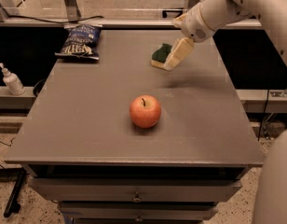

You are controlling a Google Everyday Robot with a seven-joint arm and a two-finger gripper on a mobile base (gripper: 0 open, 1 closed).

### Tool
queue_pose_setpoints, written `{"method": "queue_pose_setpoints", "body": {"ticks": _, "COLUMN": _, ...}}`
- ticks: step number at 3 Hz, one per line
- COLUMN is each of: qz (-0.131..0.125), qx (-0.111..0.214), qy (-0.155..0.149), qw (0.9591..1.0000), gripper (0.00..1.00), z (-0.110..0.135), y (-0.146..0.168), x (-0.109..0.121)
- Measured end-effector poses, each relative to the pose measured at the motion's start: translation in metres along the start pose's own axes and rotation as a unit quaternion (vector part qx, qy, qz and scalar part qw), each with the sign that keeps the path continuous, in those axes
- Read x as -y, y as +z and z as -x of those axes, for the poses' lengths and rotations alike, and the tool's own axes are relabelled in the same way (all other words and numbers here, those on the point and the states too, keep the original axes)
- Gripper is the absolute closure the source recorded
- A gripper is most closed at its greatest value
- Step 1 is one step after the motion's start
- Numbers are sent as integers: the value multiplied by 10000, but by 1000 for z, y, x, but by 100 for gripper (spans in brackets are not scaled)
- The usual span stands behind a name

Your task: Pick sponge

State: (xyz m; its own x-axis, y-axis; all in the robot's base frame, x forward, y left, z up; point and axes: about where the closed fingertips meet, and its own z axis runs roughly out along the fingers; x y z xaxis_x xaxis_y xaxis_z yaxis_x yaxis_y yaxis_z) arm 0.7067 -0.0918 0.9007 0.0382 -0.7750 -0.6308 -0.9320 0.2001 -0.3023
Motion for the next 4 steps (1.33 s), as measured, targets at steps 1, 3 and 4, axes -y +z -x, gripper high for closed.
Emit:
{"method": "queue_pose_setpoints", "body": {"ticks": 1, "qz": 43, "qx": 48, "qy": 222, "qw": 9997, "gripper": 0, "z": -12, "y": 14, "x": 14}}
{"method": "queue_pose_setpoints", "body": {"ticks": 3, "qz": 147, "qx": -10, "qy": 480, "qw": 9987, "gripper": 0, "z": -25, "y": 34, "x": 22}}
{"method": "queue_pose_setpoints", "body": {"ticks": 4, "qz": 197, "qx": -89, "qy": 556, "qw": 9982, "gripper": 0, "z": -33, "y": 43, "x": 21}}
